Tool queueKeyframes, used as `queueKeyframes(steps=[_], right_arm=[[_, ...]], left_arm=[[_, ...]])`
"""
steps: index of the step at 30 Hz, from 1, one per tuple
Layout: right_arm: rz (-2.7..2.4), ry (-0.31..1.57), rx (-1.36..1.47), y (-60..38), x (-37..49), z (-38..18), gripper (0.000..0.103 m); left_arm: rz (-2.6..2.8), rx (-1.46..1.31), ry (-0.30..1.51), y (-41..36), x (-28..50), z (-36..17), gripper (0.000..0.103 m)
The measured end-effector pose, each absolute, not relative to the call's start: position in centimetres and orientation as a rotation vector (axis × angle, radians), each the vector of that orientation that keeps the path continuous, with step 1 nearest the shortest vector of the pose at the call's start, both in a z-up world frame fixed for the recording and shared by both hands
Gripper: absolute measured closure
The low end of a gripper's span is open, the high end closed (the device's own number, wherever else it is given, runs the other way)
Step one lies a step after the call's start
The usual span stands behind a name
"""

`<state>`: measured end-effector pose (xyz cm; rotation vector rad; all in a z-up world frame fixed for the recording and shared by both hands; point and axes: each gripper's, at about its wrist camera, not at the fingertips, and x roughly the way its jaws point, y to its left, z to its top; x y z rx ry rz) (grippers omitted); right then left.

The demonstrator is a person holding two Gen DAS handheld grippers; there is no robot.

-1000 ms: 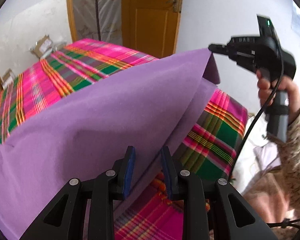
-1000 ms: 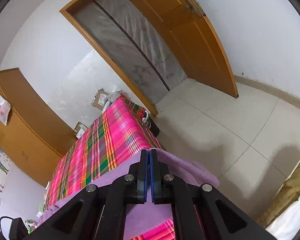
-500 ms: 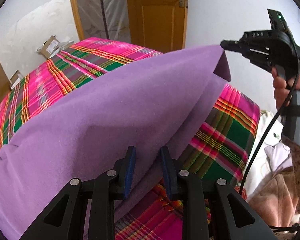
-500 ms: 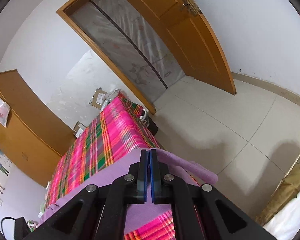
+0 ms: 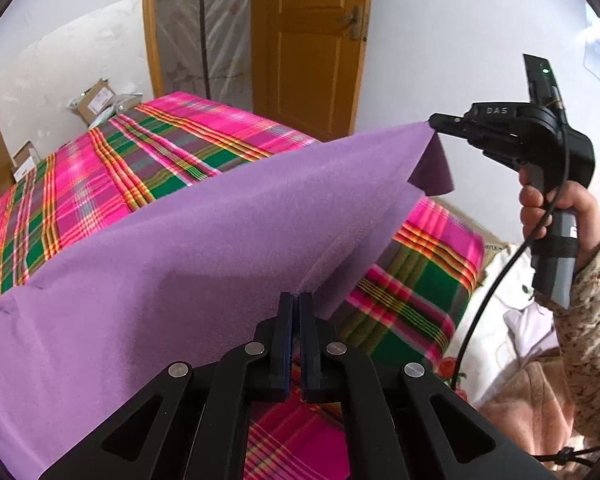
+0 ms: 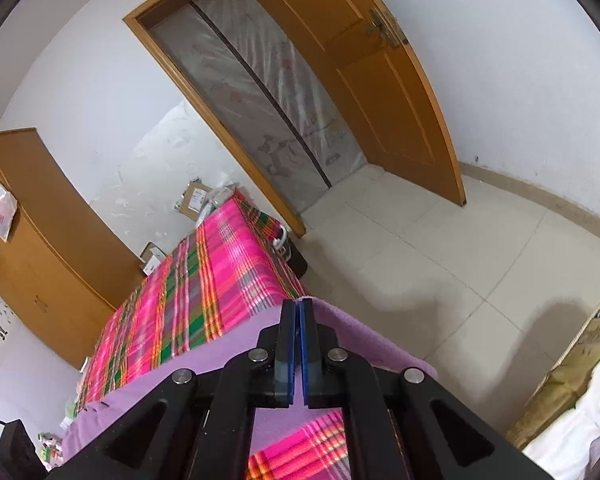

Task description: Fold clothes

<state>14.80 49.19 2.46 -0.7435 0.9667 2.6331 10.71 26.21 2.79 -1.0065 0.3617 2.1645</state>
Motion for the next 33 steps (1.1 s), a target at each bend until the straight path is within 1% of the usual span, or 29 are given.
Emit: queueKeyframes(steps=[3,6,10,13,16,18,21,23,25,28,31,33], right_arm=[[2.582,0.972,-0.836,49.5,14.5,0.3,0.101],[2.529,1.02,-0.91,50.1,14.4,-2.1,0.101],[2.44,0.987,-0.953,50.6,14.8,-3.9,0.101],[2.403,1.013,-0.965,51.4,15.4,-4.4,0.101],[2.441,0.983,-0.918,50.8,15.8,-3.2,0.1],[2.508,0.926,-0.882,49.6,15.9,-1.7,0.099],[2.647,0.749,-0.886,46.0,14.8,0.4,0.098],[2.707,0.637,-0.92,43.6,14.0,1.2,0.084],[2.722,0.544,-0.998,41.5,12.9,1.0,0.079],[2.679,0.452,-1.109,39.5,11.9,0.0,0.078],[2.625,0.329,-1.134,37.8,11.4,0.3,0.078],[2.639,0.307,-1.131,36.8,11.0,1.2,0.078]], left_arm=[[2.148,-1.048,0.367,26.5,10.7,1.8,0.1],[2.141,-1.063,0.362,26.5,10.7,1.4,0.1],[2.14,-1.065,0.362,26.4,10.9,1.3,0.1],[2.152,-1.074,0.348,26.2,11.0,1.5,0.098],[2.195,-1.07,0.375,26.3,11.0,1.6,0.095],[2.218,-1.062,0.375,26.1,11.1,1.8,0.095],[2.265,-1.047,0.362,25.5,11.0,2.3,0.094],[2.301,-1.036,0.354,24.8,10.8,2.7,0.094],[2.327,-1.037,0.334,24.0,10.5,2.9,0.094],[2.366,-1.047,0.301,22.4,10.1,3.1,0.094],[2.405,-1.051,0.273,20.6,9.8,3.4,0.094],[2.42,-1.049,0.237,19.2,9.6,3.5,0.094]])
